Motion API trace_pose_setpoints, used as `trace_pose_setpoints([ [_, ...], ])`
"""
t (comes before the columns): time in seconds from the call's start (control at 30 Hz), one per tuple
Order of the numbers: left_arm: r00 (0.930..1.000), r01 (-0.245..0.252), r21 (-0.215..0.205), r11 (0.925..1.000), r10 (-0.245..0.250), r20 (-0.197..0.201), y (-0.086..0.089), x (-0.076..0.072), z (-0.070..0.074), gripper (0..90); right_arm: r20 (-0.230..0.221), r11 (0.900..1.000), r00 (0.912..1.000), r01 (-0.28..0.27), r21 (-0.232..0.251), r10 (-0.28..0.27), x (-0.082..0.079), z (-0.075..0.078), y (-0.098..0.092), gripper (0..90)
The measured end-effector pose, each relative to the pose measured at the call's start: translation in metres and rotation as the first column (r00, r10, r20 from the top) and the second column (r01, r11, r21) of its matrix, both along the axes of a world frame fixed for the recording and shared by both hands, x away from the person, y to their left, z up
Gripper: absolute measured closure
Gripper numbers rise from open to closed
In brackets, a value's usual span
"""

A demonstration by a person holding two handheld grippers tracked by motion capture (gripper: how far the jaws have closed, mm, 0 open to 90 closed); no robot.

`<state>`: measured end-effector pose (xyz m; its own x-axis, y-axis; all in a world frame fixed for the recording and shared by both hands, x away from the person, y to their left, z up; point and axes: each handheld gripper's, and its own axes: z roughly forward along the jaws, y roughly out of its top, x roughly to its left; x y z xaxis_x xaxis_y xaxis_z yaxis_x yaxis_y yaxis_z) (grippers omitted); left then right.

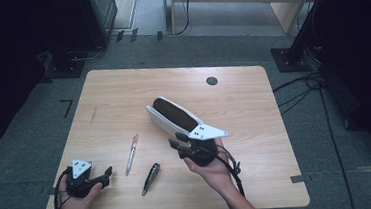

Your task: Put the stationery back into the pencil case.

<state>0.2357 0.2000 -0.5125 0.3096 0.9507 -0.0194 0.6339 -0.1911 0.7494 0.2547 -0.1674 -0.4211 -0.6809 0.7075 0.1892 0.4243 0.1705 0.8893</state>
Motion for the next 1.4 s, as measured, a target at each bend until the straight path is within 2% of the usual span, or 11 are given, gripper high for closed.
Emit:
trace_pose_setpoints([
  [0.1, 0.9999, -0.012, 0.02, 0.9997, 0.012, -0.001, 0.002, 0.0, -0.001, 22.7, -0.017, 1.0, 0.9998, -0.012, 0.0, 0.012, -0.009, -0.011, 0.01, 59.9],
  [0.2, 0.9998, -0.015, 0.021, 0.9997, 0.016, -0.012, 0.003, 0.002, -0.002, 22.0, -0.048, 1.0, 0.9987, -0.016, 0.001, 0.016, -0.014, -0.023, 0.02, 56.9],
  [0.3, 0.9993, -0.009, 0.046, 0.9989, 0.011, -0.034, 0.0, 0.004, -0.005, 20.0, -0.075, 1.0, 0.9969, -0.022, -0.007, 0.021, -0.017, -0.034, 0.028, 52.7],
  [0.4, 0.9992, -0.005, 0.043, 0.999, 0.007, -0.039, 0.0, 0.005, -0.005, 17.4, -0.099, 1.0, 0.9951, -0.01, -0.016, 0.008, -0.019, -0.042, 0.036, 46.8],
  [0.6, 0.9991, -0.005, 0.043, 0.9991, 0.007, -0.042, -0.001, 0.005, -0.005, 16.1, -0.129, 0.997, 0.9908, 0.032, -0.064, -0.04, -0.026, -0.054, 0.055, 28.3],
  [0.77, 0.9991, -0.003, 0.043, 0.9991, 0.004, -0.042, -0.001, 0.006, -0.005, 15.6, -0.17, 0.995, 0.9823, 0.069, -0.068, -0.08, -0.032, -0.064, 0.069, 13.3],
  [0.9, 0.9991, -0.001, 0.044, 0.999, 0.003, -0.043, -0.001, 0.006, -0.005, 15.6, -0.177, 0.992, 0.9775, 0.105, -0.066, -0.115, -0.038, -0.07, 0.078, 9.9],
  [1.1, 0.9991, 0.005, 0.045, 0.999, -0.003, -0.043, -0.001, 0.006, -0.005, 15.3, -0.192, 0.983, 0.966, 0.156, -0.099, -0.173, -0.042, -0.079, 0.088, 3.6],
  [1.27, 0.9991, 0.006, 0.045, 0.999, -0.004, -0.043, -0.001, 0.006, -0.005, 15.2, -0.211, 0.98, 0.9608, 0.156, -0.124, -0.18, -0.042, -0.084, 0.096, 1.7],
  [1.4, 0.9991, 0.007, 0.045, 0.999, -0.005, -0.043, -0.001, 0.006, -0.005, 15.2, -0.218, 0.977, 0.9608, 0.137, -0.165, -0.172, -0.044, -0.089, 0.104, 1.7],
])
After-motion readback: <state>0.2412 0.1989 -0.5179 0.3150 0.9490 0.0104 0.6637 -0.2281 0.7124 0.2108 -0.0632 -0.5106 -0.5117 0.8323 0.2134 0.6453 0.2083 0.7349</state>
